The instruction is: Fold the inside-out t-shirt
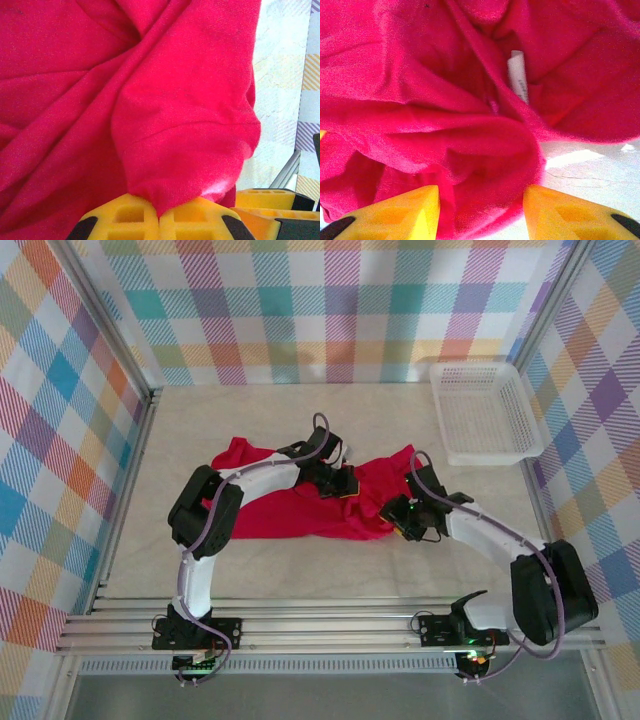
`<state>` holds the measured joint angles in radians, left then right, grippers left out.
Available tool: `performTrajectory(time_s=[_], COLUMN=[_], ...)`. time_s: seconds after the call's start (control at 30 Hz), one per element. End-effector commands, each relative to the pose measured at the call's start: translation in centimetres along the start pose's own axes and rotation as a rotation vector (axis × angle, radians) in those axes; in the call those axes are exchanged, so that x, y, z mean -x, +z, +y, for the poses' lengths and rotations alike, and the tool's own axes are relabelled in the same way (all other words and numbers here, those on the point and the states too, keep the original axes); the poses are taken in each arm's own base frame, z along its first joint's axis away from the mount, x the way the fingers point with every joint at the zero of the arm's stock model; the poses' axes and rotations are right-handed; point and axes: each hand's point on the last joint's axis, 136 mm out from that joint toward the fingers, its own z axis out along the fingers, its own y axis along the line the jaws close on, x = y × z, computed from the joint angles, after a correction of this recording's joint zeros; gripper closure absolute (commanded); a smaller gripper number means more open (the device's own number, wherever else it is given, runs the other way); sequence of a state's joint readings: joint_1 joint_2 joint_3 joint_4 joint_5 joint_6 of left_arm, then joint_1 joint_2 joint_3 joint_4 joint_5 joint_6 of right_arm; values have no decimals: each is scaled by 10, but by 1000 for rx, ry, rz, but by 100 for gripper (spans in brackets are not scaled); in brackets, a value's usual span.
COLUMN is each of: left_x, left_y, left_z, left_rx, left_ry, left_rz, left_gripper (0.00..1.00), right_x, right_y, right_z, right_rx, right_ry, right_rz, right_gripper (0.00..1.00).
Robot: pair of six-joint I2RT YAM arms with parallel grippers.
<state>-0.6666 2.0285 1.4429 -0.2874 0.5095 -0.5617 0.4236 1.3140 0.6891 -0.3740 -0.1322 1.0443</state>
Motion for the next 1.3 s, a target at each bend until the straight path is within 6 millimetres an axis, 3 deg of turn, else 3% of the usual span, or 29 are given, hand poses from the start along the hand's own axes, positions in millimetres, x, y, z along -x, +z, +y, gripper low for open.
performTrajectory(time_s=[0.0,0.13,0.2,0.27,0.33,0.4,0.5,0.67,0.77,0.87,0.97,1.07,1.17,1.27], left_x=[2,1,1,1,3,3,7,11,11,9,9,11,20,21], left_y=[-3,-5,-5,-5,-6,-8,-13,-15,-13,-12,-17,-42,-87,-146], left_z=[-11,-11,-11,-11,-12,-11,-9,-8,-8,-9,-15,-10,11,56], left_rx=[-6,-3,-1,-1,3,17,44,66,61,51,41,118,229,354], left_ry=[14,17,18,19,22,31,44,53,44,35,37,68,58,-19], left_rz=[-13,-12,-12,-12,-12,-10,-17,-25,-25,-22,-20,-44,-104,-189], left_gripper=[100,100,100,100,100,100,100,100,100,100,83,59,54,55], right_x=[8,10,10,10,9,8,9,9,2,-6,-7,0,12,24], right_y=[1,8,10,8,0,-15,-44,-79,-80,-63,-49,-49,-58,-71], right_z=[19,20,20,20,20,17,-4,-64,-87,-94,-93,-83,-66,-44], right_rx=[38,25,23,21,22,15,-9,-14,25,86,103,96,95,109], right_ry=[38,51,57,55,39,6,-29,25,82,126,141,110,53,-17], right_rz=[-19,-15,-13,-15,-17,-39,-108,-246,-289,-269,-241,-239,-254,-280], right_gripper=[53,57,68,88,100,100,100,100,100,100,100,100,100,100])
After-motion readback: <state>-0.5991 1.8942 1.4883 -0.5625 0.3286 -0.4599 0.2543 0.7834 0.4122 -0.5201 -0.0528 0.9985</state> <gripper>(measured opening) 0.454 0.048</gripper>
